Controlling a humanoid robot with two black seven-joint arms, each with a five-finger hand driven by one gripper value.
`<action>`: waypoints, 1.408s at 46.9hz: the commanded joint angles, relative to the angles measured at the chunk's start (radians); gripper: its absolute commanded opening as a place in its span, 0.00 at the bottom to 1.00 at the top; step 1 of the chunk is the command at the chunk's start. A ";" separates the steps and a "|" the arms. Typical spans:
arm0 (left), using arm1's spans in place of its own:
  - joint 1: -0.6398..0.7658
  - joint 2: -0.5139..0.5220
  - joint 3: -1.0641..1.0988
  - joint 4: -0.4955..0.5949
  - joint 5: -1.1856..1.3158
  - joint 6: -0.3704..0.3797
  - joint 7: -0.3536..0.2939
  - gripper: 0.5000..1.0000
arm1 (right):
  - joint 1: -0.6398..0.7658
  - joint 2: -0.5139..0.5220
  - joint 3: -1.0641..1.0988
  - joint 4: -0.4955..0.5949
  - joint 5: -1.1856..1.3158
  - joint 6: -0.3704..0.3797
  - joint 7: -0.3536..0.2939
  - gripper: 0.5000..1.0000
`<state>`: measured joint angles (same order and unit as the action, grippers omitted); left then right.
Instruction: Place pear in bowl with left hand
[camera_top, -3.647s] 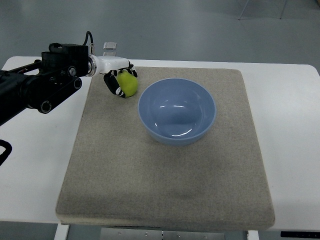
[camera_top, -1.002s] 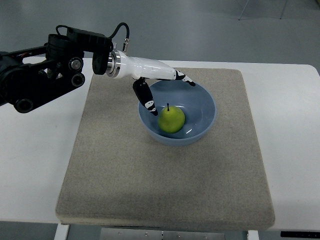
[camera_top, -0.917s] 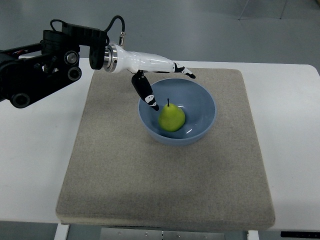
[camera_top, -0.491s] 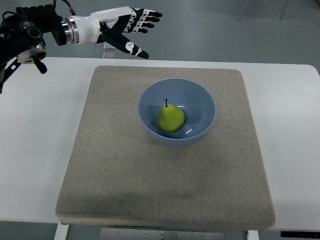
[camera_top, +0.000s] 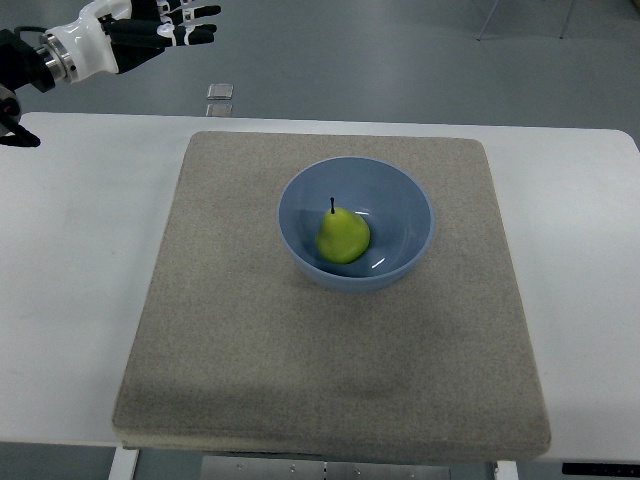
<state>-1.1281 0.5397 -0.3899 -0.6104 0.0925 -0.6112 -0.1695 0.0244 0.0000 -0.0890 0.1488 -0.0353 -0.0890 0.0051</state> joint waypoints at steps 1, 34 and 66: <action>0.021 -0.001 0.000 0.001 -0.080 0.000 0.039 0.99 | 0.000 0.000 0.000 0.000 0.000 0.000 0.000 0.85; 0.096 0.003 -0.078 0.084 -0.372 0.000 0.284 0.99 | 0.000 0.000 0.000 0.000 0.000 0.000 0.000 0.85; 0.157 -0.017 -0.188 0.069 -0.387 0.000 0.332 0.99 | -0.001 0.000 -0.002 0.000 0.005 -0.002 0.000 0.85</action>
<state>-0.9796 0.5257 -0.5785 -0.5387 -0.2956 -0.6108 0.1636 0.0235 0.0000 -0.0893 0.1488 -0.0323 -0.0886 0.0046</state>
